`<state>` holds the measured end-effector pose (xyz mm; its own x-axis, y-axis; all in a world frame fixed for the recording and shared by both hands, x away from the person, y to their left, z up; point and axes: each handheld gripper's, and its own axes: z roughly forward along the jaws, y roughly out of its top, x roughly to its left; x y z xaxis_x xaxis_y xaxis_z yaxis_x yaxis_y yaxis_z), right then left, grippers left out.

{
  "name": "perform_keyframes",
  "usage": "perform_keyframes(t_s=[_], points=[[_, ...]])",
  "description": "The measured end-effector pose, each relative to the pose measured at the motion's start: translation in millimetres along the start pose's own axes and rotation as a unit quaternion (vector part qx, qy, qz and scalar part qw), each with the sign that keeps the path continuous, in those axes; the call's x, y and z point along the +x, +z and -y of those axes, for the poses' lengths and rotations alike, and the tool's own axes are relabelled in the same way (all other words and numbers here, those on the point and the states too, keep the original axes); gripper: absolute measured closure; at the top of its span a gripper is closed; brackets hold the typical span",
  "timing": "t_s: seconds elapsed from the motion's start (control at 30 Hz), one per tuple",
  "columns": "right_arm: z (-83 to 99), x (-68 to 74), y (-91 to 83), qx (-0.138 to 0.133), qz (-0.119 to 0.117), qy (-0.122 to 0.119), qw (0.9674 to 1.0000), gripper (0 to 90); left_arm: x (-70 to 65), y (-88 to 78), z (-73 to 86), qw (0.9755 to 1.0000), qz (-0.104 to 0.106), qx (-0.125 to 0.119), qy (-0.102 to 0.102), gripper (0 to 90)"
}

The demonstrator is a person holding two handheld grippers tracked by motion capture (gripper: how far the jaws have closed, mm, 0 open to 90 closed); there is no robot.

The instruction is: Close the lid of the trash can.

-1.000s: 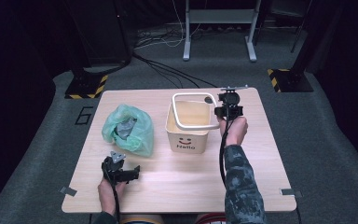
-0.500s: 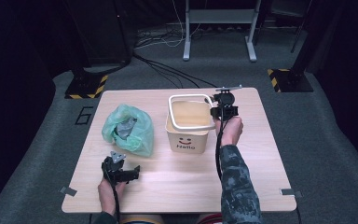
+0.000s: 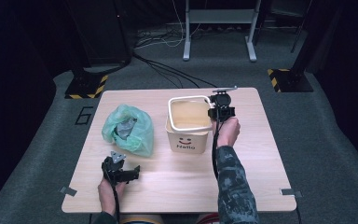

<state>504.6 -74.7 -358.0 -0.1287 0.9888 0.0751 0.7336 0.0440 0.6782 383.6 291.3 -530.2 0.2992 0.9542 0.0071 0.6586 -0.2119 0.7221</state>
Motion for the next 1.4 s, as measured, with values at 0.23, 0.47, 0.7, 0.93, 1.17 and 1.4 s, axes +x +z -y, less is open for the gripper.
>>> perform_keyframes(t_s=[0.23, 0.47, 0.7, 0.93, 1.17, 1.4], points=[[6.5, 2.4, 6.4, 0.005, 0.003, 0.001, 1.0000, 79.1, -0.9, -0.7, 0.2, 1.0000, -0.004, -0.001, 0.005, 2.5], [9.3, 1.7, 5.1, 0.002, -0.005, 0.006, 1.0000, 75.2, -1.1, -0.8, 0.4, 1.0000, -0.005, -0.001, 0.004, 2.5], [12.9, -2.8, 5.4, 0.000, -0.023, 0.002, 0.9997, 71.0, -5.2, -3.4, 2.1, 0.9997, -0.011, -0.007, 0.023, 2.5], [11.7, -4.9, 7.2, -0.001, -0.033, -0.002, 0.9995, 77.8, -20.3, -26.6, 6.2, 0.9977, -0.005, -0.041, 0.053, 8.1], [12.4, -3.9, 7.1, -0.003, -0.029, 0.009, 0.9995, 77.8, -43.5, -71.6, -32.7, 0.9916, 0.051, -0.109, 0.049, 14.9], [11.8, -4.8, 6.6, -0.003, -0.030, 0.012, 0.9995, 77.7, -59.1, -79.9, -94.3, 0.9871, 0.110, -0.114, 0.022, 16.3]])
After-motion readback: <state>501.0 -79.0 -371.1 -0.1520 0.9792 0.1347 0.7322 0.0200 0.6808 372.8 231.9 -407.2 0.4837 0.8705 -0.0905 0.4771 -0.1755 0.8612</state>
